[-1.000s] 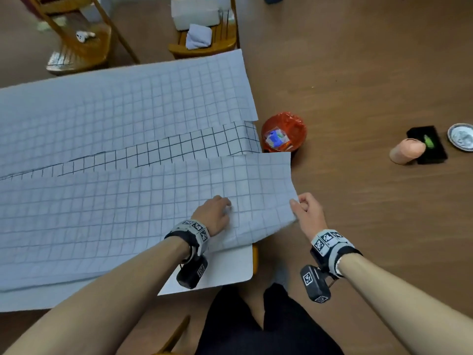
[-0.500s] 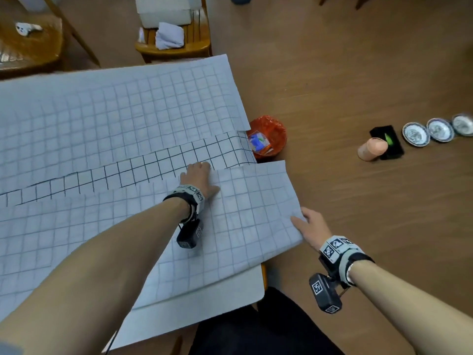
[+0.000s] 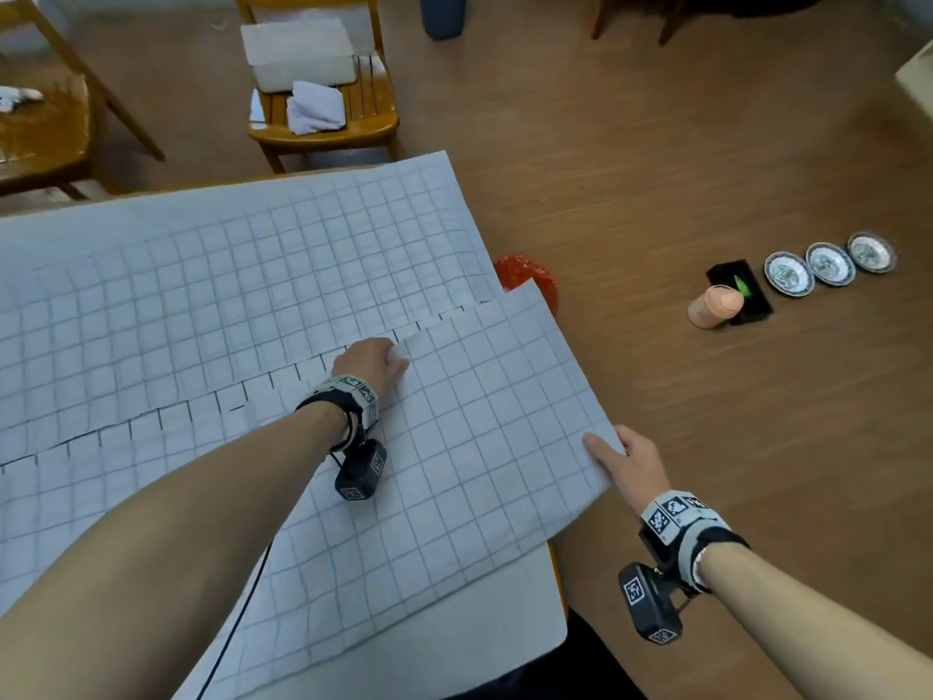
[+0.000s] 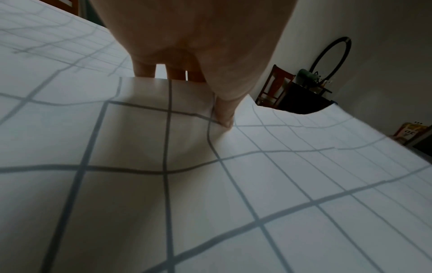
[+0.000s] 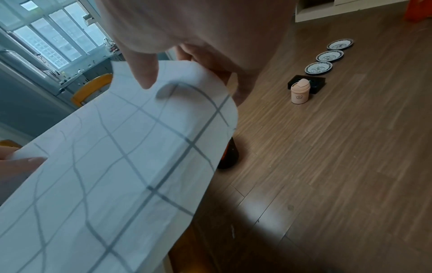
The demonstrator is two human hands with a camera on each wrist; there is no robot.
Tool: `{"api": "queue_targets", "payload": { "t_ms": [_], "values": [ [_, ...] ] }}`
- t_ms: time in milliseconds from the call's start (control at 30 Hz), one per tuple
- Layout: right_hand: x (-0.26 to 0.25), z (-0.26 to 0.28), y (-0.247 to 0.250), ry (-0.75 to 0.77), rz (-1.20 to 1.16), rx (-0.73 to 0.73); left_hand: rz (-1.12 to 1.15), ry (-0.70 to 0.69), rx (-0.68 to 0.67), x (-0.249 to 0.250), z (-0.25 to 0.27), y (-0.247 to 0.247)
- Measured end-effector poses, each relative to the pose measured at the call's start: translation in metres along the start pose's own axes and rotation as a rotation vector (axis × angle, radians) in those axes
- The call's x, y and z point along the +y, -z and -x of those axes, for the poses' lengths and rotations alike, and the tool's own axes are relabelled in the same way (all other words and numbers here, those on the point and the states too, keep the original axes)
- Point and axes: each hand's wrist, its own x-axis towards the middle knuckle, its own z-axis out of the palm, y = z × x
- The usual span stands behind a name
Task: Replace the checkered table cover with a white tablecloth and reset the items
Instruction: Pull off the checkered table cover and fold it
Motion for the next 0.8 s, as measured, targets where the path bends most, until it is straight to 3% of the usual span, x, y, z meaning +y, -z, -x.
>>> {"api": "queue_targets", "payload": {
  "t_ms": [200,367,533,800],
  "values": [
    [0.014,-0.001,-0.001,-0.050,0.220,0.060,-0.005,0.014,0.086,-0.001,0.003,-0.023],
    [0.025,-0.004,0.002,-0.055,0.232,0.078,0.004,-0.108,0.192,0.004,0.029,-0.037],
    [0.028,-0.004,0.003,-0.015,0.121,0.065,-0.028,-0.255,0.147,0.020,0.083,-0.061],
    [0.064,-0.006,0.014,0.018,0.001,-0.092,-0.029,-0.479,0.079,0.064,0.199,-0.131]
  ]
}}
